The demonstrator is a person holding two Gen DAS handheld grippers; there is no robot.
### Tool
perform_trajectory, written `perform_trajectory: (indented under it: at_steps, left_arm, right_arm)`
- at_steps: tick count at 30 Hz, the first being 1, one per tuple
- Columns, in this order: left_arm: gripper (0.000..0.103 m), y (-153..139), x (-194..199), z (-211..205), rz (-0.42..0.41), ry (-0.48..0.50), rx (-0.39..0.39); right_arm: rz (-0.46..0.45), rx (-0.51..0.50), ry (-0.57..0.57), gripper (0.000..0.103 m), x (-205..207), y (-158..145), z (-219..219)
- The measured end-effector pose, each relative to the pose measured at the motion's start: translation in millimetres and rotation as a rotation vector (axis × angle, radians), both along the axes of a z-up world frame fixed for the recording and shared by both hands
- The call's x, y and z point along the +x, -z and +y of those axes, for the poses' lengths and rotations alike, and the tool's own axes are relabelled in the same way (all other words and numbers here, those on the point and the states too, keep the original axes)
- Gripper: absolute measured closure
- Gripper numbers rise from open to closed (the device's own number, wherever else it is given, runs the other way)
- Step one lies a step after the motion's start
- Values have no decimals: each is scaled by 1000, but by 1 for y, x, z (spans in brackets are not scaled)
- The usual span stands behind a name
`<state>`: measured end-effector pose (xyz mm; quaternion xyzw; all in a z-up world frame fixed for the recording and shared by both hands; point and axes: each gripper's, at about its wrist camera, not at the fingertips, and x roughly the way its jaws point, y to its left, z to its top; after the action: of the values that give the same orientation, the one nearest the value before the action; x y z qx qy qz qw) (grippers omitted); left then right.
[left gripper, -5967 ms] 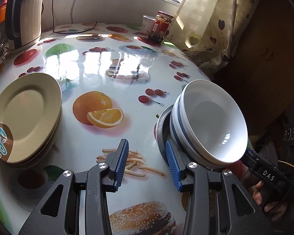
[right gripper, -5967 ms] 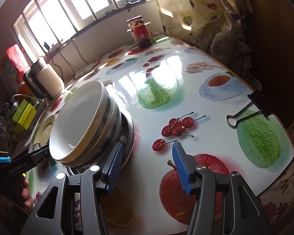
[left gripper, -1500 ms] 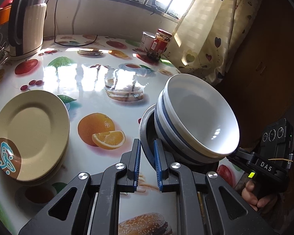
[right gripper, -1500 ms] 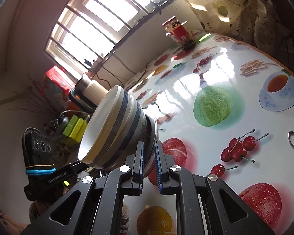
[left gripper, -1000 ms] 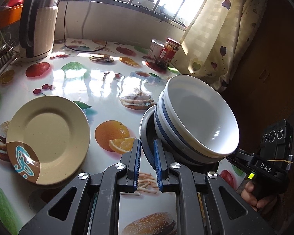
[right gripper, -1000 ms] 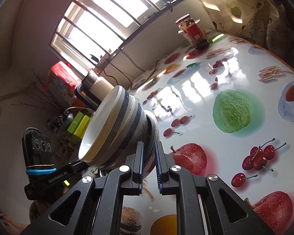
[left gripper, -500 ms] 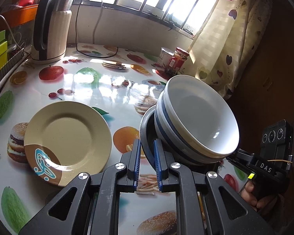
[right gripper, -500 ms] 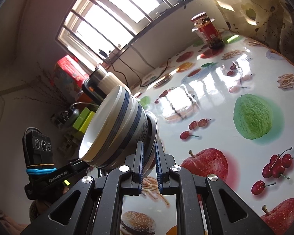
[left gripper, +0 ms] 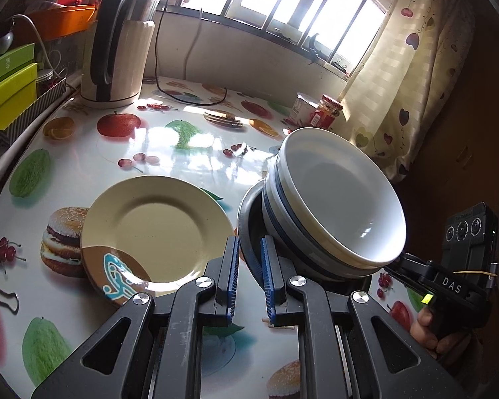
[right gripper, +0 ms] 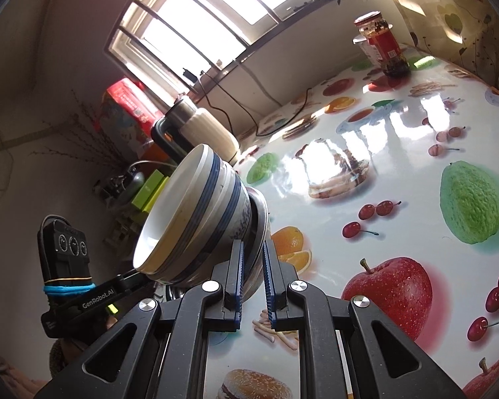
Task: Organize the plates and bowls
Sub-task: 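Carry the pot and bowl stack over the beige plate stack with both tools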
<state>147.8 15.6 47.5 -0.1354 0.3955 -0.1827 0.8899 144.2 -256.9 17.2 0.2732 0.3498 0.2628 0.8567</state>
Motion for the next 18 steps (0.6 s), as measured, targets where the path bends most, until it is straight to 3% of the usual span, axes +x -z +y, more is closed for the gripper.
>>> perform_trajectory:
  at_steps: [18]
  left_arm:
    - [90, -2, 9, 47, -13, -81, 17]
  right_arm:
    - [4, -7, -93, 91, 27, 0, 49]
